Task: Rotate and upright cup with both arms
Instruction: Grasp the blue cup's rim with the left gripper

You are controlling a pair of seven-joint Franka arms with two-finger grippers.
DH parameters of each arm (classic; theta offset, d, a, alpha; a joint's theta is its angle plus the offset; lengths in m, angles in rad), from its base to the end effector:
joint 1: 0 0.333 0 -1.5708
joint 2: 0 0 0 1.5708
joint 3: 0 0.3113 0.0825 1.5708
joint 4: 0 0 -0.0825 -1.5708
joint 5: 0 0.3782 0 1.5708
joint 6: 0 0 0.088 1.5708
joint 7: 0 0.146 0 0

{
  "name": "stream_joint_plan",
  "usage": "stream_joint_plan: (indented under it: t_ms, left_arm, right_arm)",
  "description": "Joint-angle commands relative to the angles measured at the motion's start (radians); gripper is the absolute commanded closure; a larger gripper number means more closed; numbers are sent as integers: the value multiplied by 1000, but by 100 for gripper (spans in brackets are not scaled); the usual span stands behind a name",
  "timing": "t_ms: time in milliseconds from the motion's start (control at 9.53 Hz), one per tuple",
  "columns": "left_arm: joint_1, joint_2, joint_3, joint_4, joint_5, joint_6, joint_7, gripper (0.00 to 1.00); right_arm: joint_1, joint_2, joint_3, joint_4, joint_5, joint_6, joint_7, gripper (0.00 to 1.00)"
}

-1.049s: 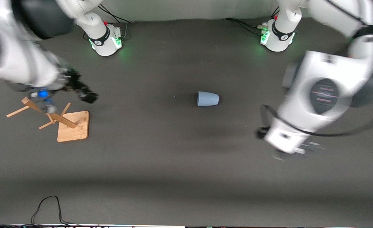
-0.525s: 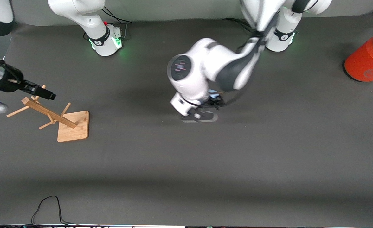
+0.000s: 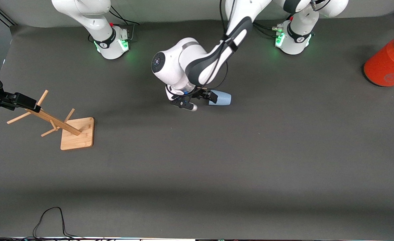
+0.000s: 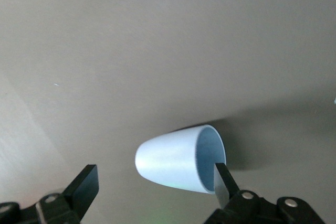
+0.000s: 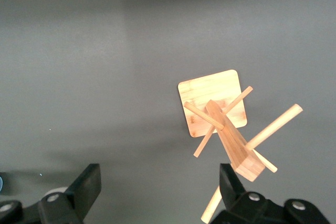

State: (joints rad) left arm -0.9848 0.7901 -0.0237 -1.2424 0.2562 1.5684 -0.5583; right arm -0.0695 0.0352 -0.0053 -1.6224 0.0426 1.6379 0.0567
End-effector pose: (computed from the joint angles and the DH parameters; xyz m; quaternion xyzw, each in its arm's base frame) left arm 0.3910 -0.5453 0.2327 -0.9358 0.2426 0.0802 0.2428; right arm 0.5613 -0.0361 0.5430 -0.9975 0.0673 0.0097 0.0212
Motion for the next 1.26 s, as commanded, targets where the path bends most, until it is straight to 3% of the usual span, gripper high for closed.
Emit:
stream_joint_plan:
  t_ms: [0, 315, 420, 525, 735, 840, 1154]
  left_arm:
    - [-53, 30, 21, -31, 43, -5, 70, 3]
    - [-84, 55, 21, -57, 70, 2, 104, 6]
    - [-86, 61, 21, -60, 84, 9, 106, 10]
    - [-86, 72, 21, -60, 97, 12, 112, 23]
    - [-86, 87, 21, -61, 120, 25, 152, 83]
    - [-86, 87, 21, -61, 129, 18, 175, 100]
    - [-80, 75, 28, -55, 137, 7, 169, 100]
  right_arm:
    - [-1, -12, 13, -10, -15, 19, -24, 0]
    - [32, -9, -5, -10, -23, 25, -24, 0]
    - [74, -8, -54, -10, -26, 31, -24, 0]
    - [80, -8, -64, -11, -24, 39, -26, 0]
    - [80, -8, -64, -11, -26, 40, -46, 0]
    - [82, -8, -62, -11, -24, 45, -52, 0]
    - [83, -8, -58, -5, -23, 46, -52, 0]
